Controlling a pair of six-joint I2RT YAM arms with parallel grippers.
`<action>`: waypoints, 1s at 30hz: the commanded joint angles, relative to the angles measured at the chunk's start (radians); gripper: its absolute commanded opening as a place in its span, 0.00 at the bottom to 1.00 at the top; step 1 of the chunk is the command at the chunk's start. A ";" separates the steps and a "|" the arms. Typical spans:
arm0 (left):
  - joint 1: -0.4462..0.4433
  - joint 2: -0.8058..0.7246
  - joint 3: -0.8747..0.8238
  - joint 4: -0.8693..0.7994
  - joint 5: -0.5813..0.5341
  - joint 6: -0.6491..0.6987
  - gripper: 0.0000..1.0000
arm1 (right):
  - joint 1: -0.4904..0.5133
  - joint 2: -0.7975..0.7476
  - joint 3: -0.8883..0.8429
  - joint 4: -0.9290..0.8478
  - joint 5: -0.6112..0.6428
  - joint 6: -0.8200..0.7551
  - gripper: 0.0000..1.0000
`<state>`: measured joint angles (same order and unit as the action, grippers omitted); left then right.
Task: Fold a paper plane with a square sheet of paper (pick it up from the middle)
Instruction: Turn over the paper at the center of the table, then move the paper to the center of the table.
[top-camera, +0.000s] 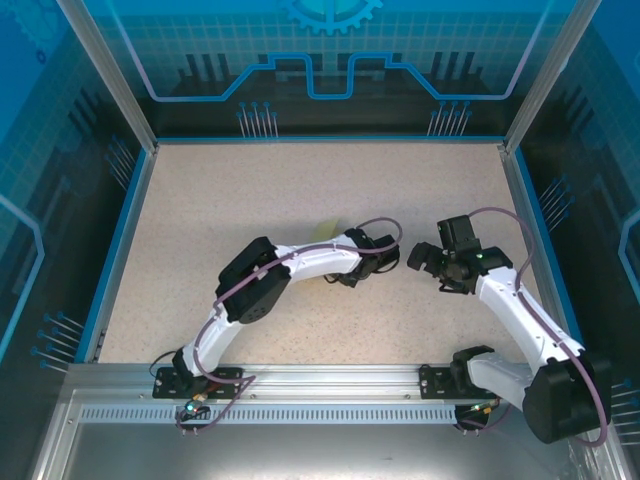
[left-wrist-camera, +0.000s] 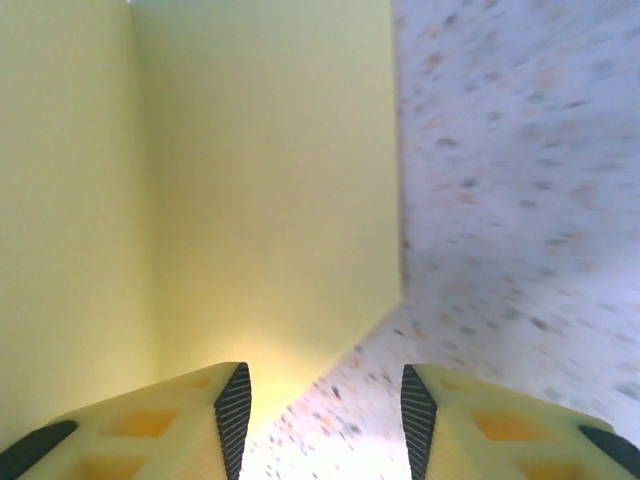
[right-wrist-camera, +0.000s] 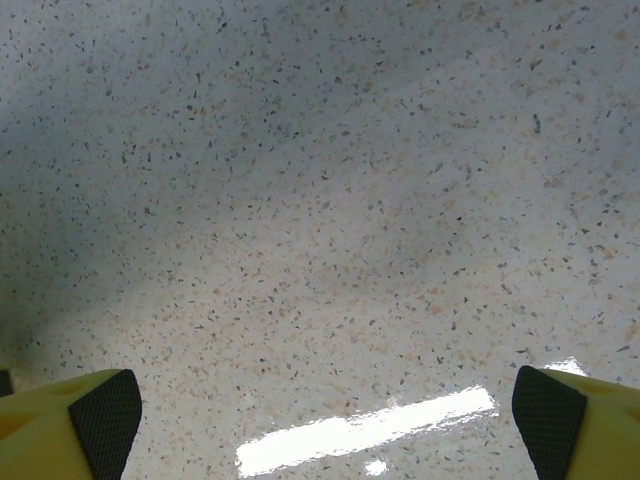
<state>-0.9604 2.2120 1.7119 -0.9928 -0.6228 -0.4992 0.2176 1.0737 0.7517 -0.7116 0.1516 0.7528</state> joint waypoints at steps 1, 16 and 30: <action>-0.003 -0.130 -0.013 0.058 0.176 -0.022 0.53 | -0.018 0.012 0.000 0.004 -0.014 0.011 0.99; 0.324 -0.633 -0.433 0.362 0.533 -0.177 0.94 | 0.147 0.212 0.151 0.181 -0.248 -0.079 0.79; 0.630 -0.891 -0.784 0.409 0.527 -0.304 0.99 | 0.540 0.882 0.682 0.244 -0.265 -0.060 0.35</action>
<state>-0.3561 1.3716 0.9607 -0.6033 -0.1146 -0.7620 0.7319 1.8847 1.3636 -0.4744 -0.0849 0.6800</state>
